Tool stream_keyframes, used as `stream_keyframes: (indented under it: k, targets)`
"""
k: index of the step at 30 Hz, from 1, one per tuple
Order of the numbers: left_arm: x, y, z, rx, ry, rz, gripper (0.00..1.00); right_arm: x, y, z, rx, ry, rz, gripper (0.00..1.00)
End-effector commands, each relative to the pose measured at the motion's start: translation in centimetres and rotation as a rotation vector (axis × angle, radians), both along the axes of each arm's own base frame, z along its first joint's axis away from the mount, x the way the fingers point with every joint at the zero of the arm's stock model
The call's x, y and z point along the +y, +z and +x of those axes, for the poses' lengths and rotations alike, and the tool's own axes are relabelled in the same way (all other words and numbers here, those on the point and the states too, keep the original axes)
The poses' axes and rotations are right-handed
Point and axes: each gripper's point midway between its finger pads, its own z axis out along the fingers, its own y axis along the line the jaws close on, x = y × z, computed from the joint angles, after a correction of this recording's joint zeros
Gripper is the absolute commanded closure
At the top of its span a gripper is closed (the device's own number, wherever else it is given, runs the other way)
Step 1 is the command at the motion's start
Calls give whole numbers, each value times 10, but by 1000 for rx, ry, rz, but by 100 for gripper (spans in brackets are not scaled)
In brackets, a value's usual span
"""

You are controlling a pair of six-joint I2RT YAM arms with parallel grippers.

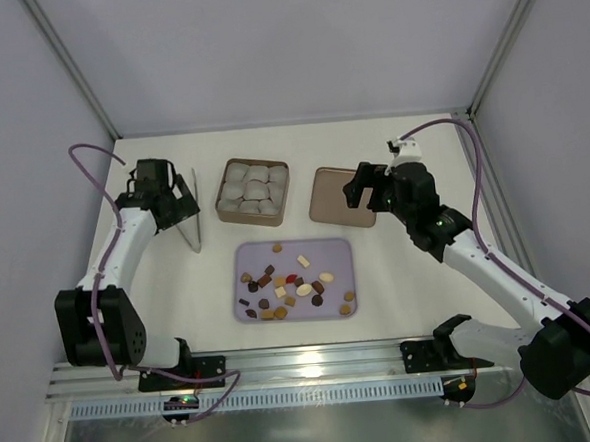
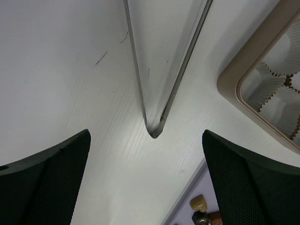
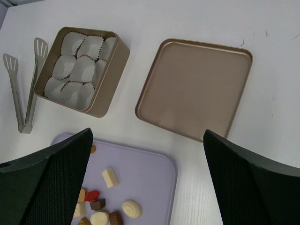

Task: Pack the chocolate

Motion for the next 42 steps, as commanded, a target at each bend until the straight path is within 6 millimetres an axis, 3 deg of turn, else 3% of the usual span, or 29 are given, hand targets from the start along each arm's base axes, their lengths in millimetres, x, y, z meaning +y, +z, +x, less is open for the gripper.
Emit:
stream_keyframes:
  k: [1,9,15,17,25,34,42]
  targets:
    - [8,13,31,-54,9,32,0,11,16,0,-52,53,45,0]
    - [10,-28,68,37,6,46,0,16,23,-3,-59,88,56,0]
    - [13,-59,82,104,-24,42,0,14,21,-6,-55,86,51,0]
    - [26,-64,86,112,-12,36,0,15,20,-7,-51,91,53,0]
    - [25,-93,100,154,-61,-1,0,16,15,-7,-39,97,53,0]
    - [24,-90,103,106,-44,-20,0,17,16,-11,-46,118,53,0]
    - [18,-68,107,26,-51,-45,0,17,18,-12,-53,123,52,0]
